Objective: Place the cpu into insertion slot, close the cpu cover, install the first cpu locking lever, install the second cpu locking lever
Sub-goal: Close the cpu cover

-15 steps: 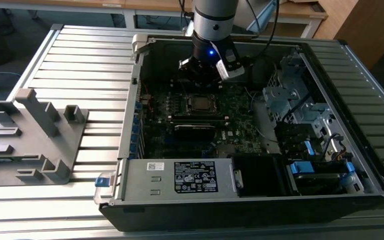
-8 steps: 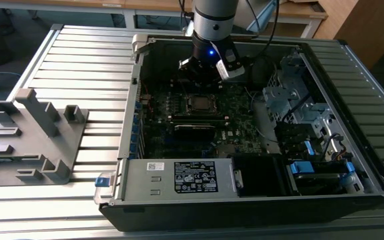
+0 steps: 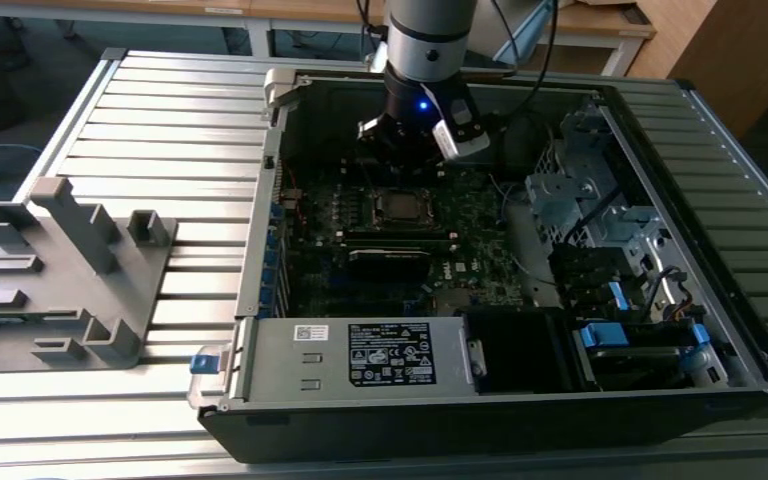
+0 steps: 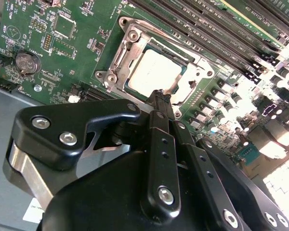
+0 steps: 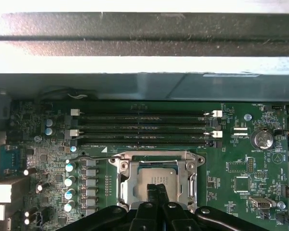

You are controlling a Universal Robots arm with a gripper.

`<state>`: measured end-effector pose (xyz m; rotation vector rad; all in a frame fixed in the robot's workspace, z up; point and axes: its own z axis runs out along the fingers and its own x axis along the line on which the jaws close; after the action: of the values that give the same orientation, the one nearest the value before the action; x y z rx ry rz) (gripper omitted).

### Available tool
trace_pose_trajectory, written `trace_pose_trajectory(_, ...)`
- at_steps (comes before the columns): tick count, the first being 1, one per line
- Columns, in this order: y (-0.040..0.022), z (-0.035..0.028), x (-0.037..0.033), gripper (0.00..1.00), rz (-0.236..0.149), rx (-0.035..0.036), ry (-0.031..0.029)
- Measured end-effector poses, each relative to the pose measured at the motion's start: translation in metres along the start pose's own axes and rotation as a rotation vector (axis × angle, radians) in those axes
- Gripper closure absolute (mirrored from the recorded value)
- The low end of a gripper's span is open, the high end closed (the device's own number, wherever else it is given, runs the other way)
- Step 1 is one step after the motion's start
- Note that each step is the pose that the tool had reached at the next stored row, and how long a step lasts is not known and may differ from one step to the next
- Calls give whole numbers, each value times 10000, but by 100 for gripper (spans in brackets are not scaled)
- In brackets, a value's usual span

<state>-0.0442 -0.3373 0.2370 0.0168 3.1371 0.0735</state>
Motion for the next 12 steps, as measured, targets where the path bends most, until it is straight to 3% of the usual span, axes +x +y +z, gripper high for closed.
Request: trace_pose_trajectory(12, -3, 64, 1, 90, -16, 0, 1)
